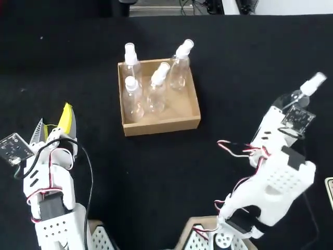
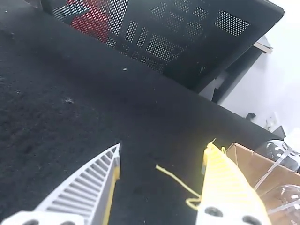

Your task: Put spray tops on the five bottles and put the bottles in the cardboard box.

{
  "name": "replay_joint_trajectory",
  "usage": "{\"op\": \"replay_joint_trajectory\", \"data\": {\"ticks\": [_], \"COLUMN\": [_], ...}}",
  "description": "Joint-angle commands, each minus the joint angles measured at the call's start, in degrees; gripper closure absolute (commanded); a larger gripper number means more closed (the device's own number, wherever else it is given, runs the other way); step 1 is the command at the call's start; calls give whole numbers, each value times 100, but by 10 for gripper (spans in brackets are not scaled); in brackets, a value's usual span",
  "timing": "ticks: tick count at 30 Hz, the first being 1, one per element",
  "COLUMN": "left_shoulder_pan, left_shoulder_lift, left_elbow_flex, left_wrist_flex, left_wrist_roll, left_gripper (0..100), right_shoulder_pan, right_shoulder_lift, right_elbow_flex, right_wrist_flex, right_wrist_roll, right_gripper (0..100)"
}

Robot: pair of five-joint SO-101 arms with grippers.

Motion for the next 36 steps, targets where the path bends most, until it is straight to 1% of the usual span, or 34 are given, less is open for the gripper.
{"op": "replay_joint_trajectory", "data": {"ticks": [1,5,7,12,17,23,30,36], "left_shoulder_pan": [40,40,40,40,40,40,40,57], "left_shoulder_lift": [-62,-62,-62,-62,-62,-62,-62,-62], "left_elbow_flex": [127,127,127,127,127,127,127,127], "left_wrist_flex": [18,18,18,18,18,18,18,18], "left_wrist_roll": [44,44,44,44,44,44,44,44], "left_gripper": [734,734,734,734,734,734,734,734], "right_shoulder_pan": [220,158,35,-185,-158,-202,-211,-281], "right_shoulder_lift": [523,1007,1007,734,558,532,479,-514], "right_elbow_flex": [-514,-453,-286,-31,13,145,145,699], "right_wrist_flex": [-659,-1626,-1793,-1785,-1785,-1785,-1829,-1697], "right_wrist_roll": [185,343,343,325,343,316,308,211], "right_gripper": [851,849,849,849,841,704,725,726]}}
